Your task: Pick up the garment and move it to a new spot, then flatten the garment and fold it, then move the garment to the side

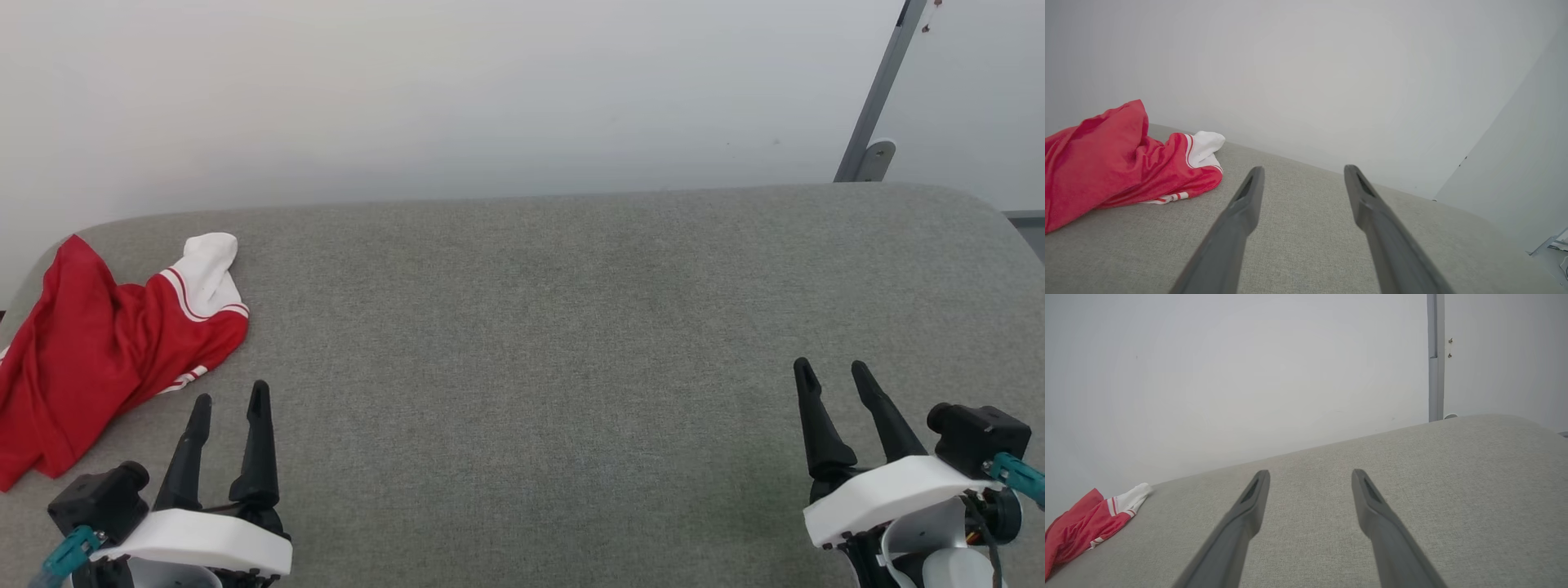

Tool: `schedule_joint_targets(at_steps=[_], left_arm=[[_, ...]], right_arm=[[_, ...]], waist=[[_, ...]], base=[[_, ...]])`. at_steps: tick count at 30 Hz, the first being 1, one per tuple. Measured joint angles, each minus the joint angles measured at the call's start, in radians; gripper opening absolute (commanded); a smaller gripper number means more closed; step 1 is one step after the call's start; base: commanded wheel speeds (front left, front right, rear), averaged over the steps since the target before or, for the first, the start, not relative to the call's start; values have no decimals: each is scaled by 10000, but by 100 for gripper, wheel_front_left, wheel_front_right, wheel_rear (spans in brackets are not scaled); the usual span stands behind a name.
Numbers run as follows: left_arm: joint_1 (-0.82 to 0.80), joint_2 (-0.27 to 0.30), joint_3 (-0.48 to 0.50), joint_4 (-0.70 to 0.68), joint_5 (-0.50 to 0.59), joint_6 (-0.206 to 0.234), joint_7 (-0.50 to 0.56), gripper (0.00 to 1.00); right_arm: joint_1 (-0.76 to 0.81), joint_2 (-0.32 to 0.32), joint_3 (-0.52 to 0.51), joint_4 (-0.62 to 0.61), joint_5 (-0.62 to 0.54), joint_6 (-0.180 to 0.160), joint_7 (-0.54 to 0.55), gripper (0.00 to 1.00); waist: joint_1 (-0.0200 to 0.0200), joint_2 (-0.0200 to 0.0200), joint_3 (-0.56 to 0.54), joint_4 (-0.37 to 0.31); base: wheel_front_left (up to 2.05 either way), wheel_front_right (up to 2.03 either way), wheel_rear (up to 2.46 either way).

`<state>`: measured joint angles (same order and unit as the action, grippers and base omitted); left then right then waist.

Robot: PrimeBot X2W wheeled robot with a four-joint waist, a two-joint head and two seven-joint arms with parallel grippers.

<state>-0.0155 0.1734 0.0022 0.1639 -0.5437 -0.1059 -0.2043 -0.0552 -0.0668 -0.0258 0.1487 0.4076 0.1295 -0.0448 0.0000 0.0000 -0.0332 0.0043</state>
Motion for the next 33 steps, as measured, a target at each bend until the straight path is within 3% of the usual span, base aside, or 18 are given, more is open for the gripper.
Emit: schedule_joint_targets(at_steps=[33], left_arm=[[247, -27, -309, -146, 2025, -188, -564, 100]], right_arm=[[322, 113, 38, -426, -2247, 12, -437, 100]], waist=[[0, 0, -71, -29]], base=[[0, 0, 0]])
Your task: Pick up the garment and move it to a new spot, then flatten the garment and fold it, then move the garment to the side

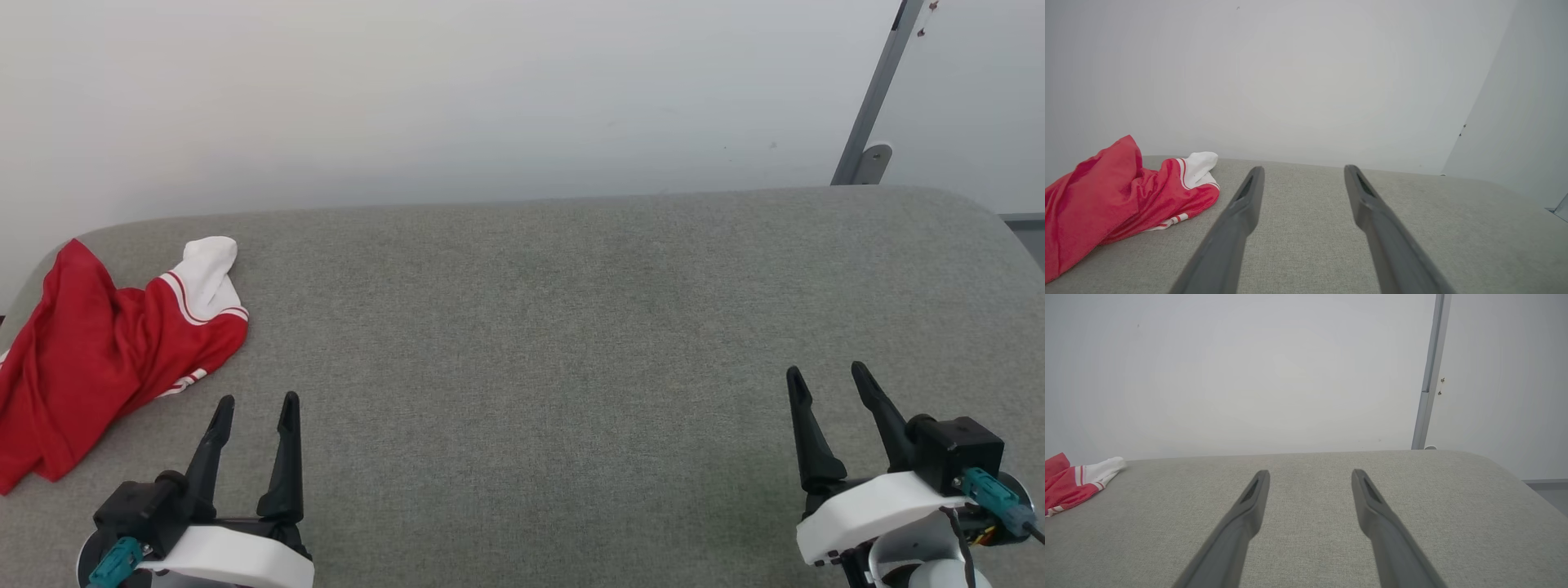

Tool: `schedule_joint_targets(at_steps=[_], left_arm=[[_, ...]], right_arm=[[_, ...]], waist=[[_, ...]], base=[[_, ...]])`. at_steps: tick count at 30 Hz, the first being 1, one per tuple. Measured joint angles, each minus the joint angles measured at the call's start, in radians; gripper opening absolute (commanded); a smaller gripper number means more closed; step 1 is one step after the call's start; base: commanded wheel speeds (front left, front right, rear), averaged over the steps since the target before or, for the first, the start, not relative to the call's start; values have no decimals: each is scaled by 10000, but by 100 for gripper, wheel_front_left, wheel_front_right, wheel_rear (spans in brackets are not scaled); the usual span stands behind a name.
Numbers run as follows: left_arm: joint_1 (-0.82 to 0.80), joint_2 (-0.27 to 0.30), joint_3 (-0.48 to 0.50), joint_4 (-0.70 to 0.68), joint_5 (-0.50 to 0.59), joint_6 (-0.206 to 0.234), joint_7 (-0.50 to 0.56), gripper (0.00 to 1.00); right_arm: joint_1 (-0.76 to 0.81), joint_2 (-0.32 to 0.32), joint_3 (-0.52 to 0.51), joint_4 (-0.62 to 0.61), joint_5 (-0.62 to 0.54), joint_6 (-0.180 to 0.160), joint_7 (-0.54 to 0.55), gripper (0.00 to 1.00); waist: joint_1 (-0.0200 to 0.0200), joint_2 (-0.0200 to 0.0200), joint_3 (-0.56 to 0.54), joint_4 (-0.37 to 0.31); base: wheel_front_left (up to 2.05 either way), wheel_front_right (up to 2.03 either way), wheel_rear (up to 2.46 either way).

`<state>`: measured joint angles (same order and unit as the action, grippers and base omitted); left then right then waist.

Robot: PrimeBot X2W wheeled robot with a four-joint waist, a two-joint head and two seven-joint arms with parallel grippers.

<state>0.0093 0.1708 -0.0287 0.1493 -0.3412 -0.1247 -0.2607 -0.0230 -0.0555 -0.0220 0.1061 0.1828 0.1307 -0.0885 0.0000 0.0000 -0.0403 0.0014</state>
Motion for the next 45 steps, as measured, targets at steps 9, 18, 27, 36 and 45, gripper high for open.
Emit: schedule_joint_targets(at_steps=[9, 18, 27, 36, 45], left_arm=[[0, 0, 21, 19, 0, -21, -4, 100], [-84, -52, 171, 234, -10, -27, -6, 100], [-101, 12, 508, 313, 59, 115, -8, 100], [111, 134, 677, 316, 58, 293, -6, 100], [456, -69, 1081, 17, -201, 598, -4, 100]], right_arm=[[24, 10, -13, -2, -21, 0, -59, 100], [23, 17, 209, -27, 0, 0, 0, 100], [-310, 31, 851, 134, 0, 0, 92, 100], [-495, 38, 1225, 313, 19, 0, 92, 100], [-1229, 33, 1996, 623, 109, 0, 134, 100]], waist=[[0, 0, 7, 29], [0, 0, -53, 635], [0, 0, -170, 2131], [0, 0, -285, 3802], [0, 0, -38, 4957]], base=[[0, 0, 0], [0, 0, 0], [0, 0, 0], [0, 0, 0], [0, 0, 0]])
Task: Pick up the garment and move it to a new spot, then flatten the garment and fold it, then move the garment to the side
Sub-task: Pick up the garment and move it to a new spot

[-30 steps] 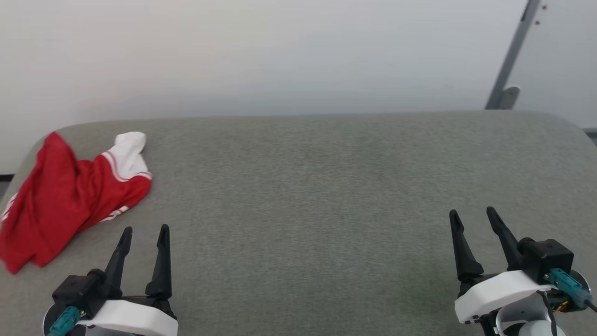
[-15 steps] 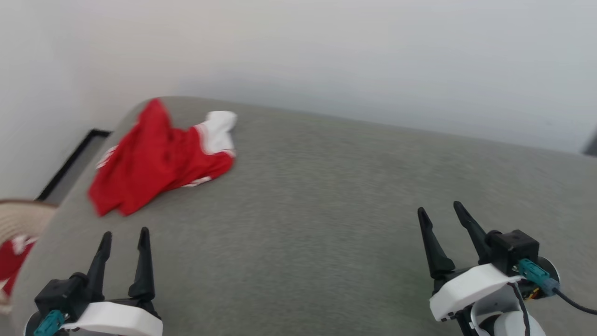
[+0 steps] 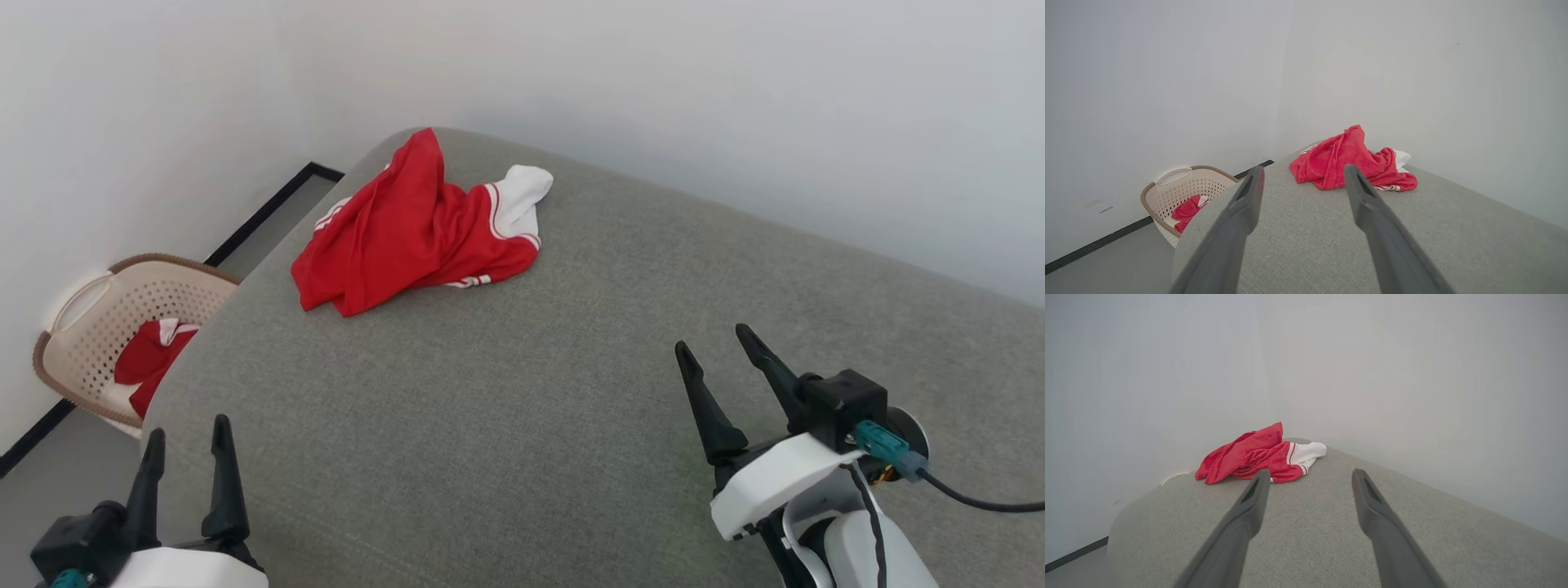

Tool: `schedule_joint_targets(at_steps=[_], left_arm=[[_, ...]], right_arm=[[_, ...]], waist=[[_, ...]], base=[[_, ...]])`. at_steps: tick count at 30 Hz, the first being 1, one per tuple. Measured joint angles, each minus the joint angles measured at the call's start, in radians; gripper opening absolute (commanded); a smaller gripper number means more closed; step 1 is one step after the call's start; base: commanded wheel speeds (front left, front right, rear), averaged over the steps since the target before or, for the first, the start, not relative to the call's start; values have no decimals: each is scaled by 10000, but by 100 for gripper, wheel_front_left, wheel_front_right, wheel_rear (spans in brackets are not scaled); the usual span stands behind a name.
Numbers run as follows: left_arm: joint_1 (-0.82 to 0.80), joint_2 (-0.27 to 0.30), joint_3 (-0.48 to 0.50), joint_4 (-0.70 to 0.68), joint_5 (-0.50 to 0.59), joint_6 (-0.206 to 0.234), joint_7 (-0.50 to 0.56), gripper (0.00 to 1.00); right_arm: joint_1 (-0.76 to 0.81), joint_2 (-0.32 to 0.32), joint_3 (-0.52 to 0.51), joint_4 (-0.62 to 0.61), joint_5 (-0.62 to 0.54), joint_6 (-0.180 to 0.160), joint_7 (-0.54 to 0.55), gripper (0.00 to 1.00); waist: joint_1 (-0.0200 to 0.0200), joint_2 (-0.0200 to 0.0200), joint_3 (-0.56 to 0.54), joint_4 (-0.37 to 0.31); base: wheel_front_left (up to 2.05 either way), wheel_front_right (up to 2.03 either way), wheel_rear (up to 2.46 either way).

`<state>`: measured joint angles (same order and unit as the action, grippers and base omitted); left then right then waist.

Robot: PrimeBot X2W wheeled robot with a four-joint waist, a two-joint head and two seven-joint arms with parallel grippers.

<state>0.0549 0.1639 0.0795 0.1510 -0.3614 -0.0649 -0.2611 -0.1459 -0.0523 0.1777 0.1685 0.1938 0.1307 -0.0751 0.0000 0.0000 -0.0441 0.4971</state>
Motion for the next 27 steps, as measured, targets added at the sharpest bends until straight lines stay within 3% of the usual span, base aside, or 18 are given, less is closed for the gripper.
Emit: schedule_joint_targets(at_steps=[10, 18, 27], left_arm=[[-689, -54, -15, 336, -88, 8, -2, 100], [-3035, 470, -420, 1524, -153, -337, 52, 100], [-5860, 1208, -725, 3519, -527, -583, 40, 100]], right_arm=[[-62, -238, -370, 265, 10, 0, -105, 100], [261, -353, -968, -385, -228, 0, 173, 100], [-189, -800, -1070, -1507, -510, 0, 817, 100]], waist=[[0, 0, 170, 78], [0, 0, 458, -221], [0, 0, 1617, -993]], base=[[0, 0, 0], [0, 0, 0], [0, 0, 0]])
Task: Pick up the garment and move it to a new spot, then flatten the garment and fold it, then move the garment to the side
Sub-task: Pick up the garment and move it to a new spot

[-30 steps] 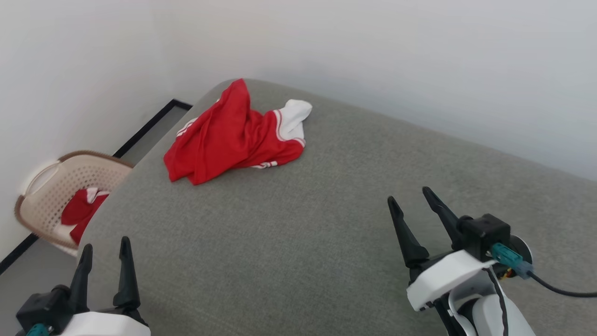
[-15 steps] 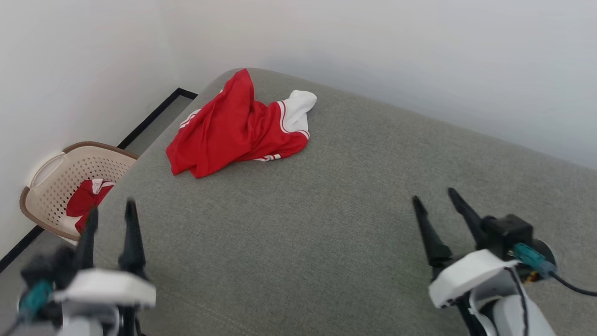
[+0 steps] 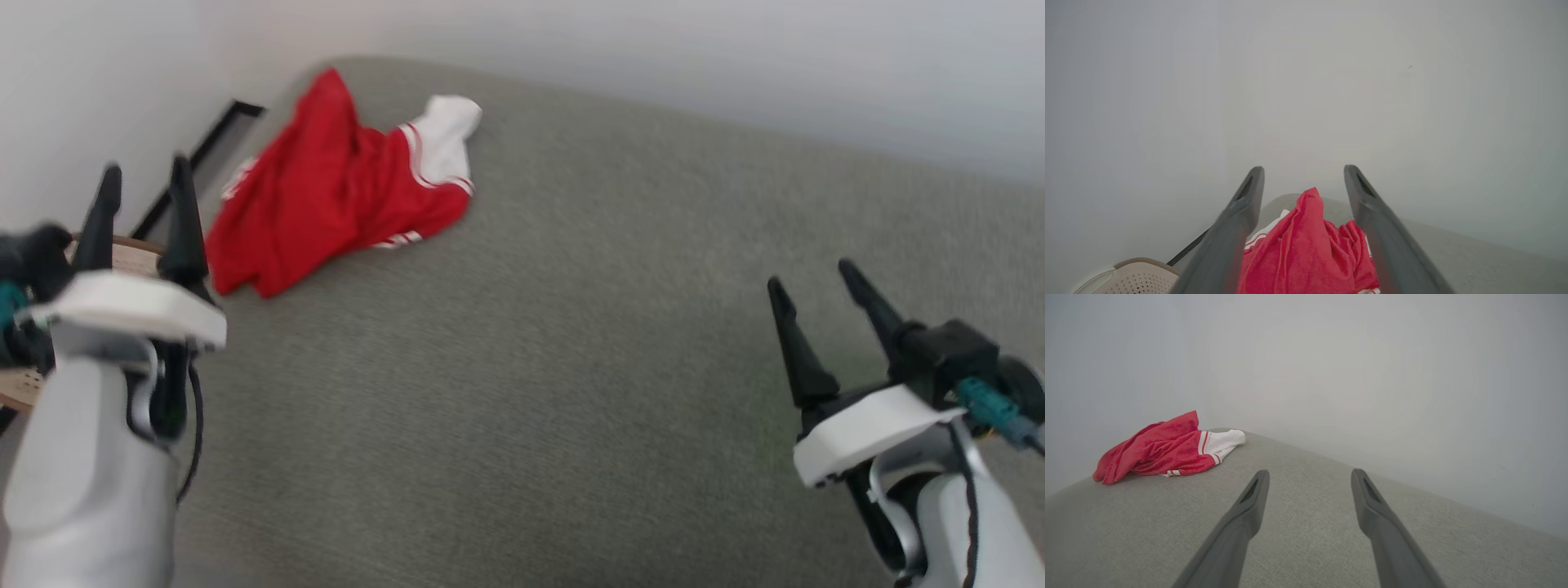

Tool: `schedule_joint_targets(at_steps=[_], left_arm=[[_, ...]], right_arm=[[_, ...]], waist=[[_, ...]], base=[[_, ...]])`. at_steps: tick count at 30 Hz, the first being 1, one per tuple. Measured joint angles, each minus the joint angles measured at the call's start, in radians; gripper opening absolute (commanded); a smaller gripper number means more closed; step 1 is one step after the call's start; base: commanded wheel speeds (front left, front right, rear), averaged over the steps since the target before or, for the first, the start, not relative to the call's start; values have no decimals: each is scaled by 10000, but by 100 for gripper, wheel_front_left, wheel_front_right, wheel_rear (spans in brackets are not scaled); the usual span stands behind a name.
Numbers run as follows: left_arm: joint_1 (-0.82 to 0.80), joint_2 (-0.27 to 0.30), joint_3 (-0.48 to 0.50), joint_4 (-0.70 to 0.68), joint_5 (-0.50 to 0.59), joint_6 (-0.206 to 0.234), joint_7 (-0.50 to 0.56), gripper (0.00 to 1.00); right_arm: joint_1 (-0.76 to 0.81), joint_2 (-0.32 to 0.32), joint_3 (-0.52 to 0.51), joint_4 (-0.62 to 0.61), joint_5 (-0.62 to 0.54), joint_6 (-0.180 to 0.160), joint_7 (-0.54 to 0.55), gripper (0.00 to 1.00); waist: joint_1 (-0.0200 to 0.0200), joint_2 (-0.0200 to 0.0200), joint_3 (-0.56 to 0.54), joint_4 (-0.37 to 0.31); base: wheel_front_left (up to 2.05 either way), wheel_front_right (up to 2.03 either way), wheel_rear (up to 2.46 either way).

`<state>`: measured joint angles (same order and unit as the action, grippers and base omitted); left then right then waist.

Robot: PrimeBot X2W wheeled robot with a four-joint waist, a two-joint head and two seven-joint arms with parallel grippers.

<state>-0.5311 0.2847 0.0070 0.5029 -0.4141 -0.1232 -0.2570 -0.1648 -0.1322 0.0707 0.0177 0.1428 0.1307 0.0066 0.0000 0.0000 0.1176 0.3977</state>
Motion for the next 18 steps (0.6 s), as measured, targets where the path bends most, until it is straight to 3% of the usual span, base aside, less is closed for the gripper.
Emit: schedule_joint_targets(at_steps=[13, 18], left_arm=[[-3552, 535, -915, 3680, -1419, -44, 328, 100], [-4788, 639, -1179, 5659, -1956, -46, 1499, 100]], right_arm=[[-927, -700, 67, -1925, -303, 0, 1009, 100], [-1170, -930, 173, -2629, -426, 0, 1446, 100]], waist=[[0, 0, 2459, -1011], [0, 0, 3565, -1337]], base=[[0, 0, 0], [0, 0, 0]])
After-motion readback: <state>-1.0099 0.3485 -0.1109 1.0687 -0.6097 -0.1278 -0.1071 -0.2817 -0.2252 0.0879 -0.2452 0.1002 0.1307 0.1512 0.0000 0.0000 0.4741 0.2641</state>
